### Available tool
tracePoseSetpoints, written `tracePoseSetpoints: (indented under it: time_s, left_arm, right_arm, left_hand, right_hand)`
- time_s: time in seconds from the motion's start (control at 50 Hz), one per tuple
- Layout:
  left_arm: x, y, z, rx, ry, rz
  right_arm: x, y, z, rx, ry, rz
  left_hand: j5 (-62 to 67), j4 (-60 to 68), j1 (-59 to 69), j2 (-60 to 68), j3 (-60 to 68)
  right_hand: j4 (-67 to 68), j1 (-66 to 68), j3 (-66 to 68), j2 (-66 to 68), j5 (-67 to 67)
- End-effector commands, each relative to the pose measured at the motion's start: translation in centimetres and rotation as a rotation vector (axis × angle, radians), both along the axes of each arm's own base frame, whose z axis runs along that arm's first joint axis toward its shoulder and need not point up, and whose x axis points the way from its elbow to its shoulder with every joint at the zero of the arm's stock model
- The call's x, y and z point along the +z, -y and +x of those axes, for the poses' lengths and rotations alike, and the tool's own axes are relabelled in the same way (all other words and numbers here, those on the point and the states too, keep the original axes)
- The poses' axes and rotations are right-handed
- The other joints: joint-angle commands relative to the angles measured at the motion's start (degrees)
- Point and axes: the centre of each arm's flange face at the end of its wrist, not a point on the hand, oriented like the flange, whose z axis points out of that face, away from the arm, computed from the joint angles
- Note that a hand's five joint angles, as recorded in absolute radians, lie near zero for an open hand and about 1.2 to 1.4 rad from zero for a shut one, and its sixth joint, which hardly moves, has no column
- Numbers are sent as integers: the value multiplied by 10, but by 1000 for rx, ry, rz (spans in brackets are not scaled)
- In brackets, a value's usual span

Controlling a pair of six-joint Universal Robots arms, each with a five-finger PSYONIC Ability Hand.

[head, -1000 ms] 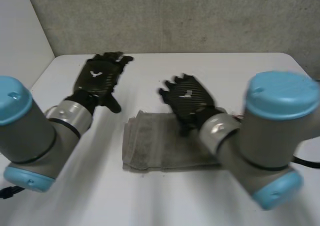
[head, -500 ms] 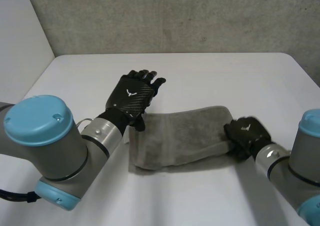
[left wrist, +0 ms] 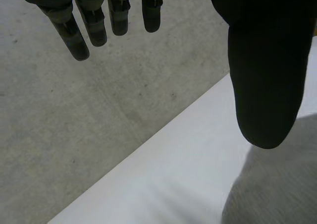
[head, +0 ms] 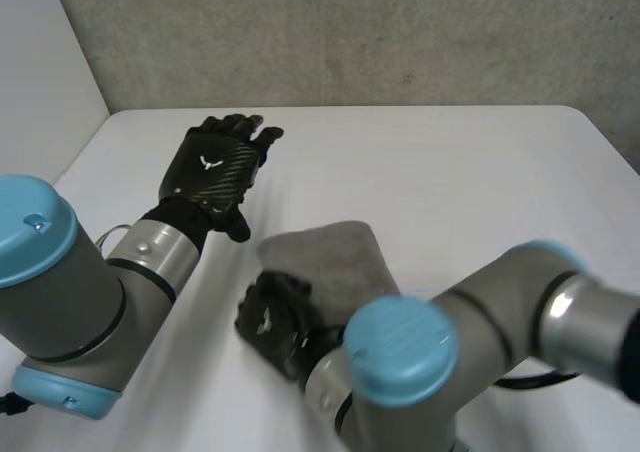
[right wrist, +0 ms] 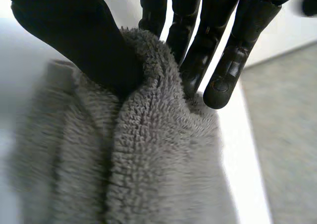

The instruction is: Fold the towel.

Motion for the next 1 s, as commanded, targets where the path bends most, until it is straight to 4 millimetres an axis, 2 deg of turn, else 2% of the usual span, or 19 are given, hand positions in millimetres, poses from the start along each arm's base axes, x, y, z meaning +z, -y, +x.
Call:
tracePoseSetpoints:
  time_s: [0.02, 0.04, 0.08, 0.1, 0.14, 0.2, 0.24, 0.26, 0.36, 0.42, 0.5, 0.54, 0.68, 0.76, 0.8, 0.82, 0.86, 0.92, 1.0]
  left_arm:
    - [1, 2, 2, 6, -17, 7]
    - [4, 3, 1, 7, -28, 3]
    - [6, 5, 1, 10, -46, 5]
    - [10, 6, 0, 8, -68, 7]
    - [15, 6, -3, 0, -96, 3]
    - [23, 9, -6, -1, -134, 15]
    - [24, 10, -7, 2, -145, 31]
    - [27, 11, -9, 0, -160, 45]
    - [26, 5, -26, -34, -195, 119]
    - [22, 2, -32, -2, -226, 188]
    - [14, 4, -35, 57, -242, 258]
    - [4, -3, -41, 73, -224, 324]
    - [-20, -18, -47, 78, -154, 395]
    - [-34, -20, -44, 108, -121, 418]
    - [-52, -20, -42, 134, -88, 441]
    - [-52, -20, -42, 135, -87, 441]
    - [-70, -20, -41, 150, -56, 470]
    - [-83, -21, -40, 157, -31, 495]
    - [-89, -21, -40, 160, -21, 504]
  right_arm:
    - [12, -3, -5, -22, 38, 26]
    - [12, -3, -5, -23, 38, 26]
    - [42, 20, -18, -114, 153, 72]
    - [42, 21, -18, -115, 154, 73]
    - [61, 47, -38, -232, 270, 173]
    - [70, 55, -47, -278, 328, 223]
    - [87, 65, -62, -346, 433, 319]
    - [87, 65, -62, -347, 434, 319]
    - [90, 92, -97, -486, 478, 568]
    - [89, 96, -103, -502, 480, 632]
    - [95, 114, -112, -523, 519, 747]
    - [94, 119, -112, -525, 533, 781]
    - [64, 147, -101, -548, 492, 873]
    - [53, 151, -93, -536, 462, 885]
    - [49, 154, -91, -531, 449, 875]
    - [44, 156, -89, -527, 433, 860]
    - [39, 158, -88, -527, 413, 844]
    - [31, 158, -84, -511, 365, 803]
    - [23, 154, -79, -483, 293, 731]
  left_hand:
    - [-13, 7, 3, 8, 7]
    - [-9, 10, 6, 11, 10]
    - [-4, 15, 11, 16, 15]
    - [4, 24, 19, 25, 24]
    - [4, 24, 19, 25, 24]
    - [2, 22, 18, 23, 22]
    - [1, 20, 16, 21, 20]
    - [1, 20, 16, 21, 20]
    - [2, 22, 18, 23, 22]
    - [1, 20, 16, 21, 20]
    - [-4, 15, 11, 16, 15]
    - [-11, 9, 4, 10, 9]
    - [-14, 5, 1, 6, 5]
    - [-15, 5, 1, 6, 5]
    - [-15, 5, 0, 6, 5]
    - [-15, 5, 0, 6, 5]
    - [-15, 5, 0, 6, 5]
    - [-15, 5, 0, 6, 5]
    - [-15, 5, 0, 6, 5]
  right_hand:
    - [-552, -407, -549, -541, -534]
    - [-554, -409, -551, -543, -535]
    - [-583, -439, -581, -572, -565]
    - [-583, -439, -581, -572, -565]
    - [-583, -439, -581, -572, -565]
    - [-583, -439, -581, -572, -565]
    - [-583, -439, -581, -572, -565]
    - [-583, -439, -581, -572, -565]
    - [-583, -439, -581, -572, -565]
    - [-583, -439, -581, -572, -565]
    - [-583, -439, -581, -572, -565]
    - [-583, -439, -581, -572, -565]
    - [-583, -439, -581, -572, -565]
    - [-583, -439, -581, -572, -565]
    - [-583, -439, -581, -572, -565]
    - [-583, -439, -581, -572, -565]
    - [-583, -439, -581, -572, -565]
    - [-583, -439, -581, -572, -565]
    - [-583, -439, -581, -572, -565]
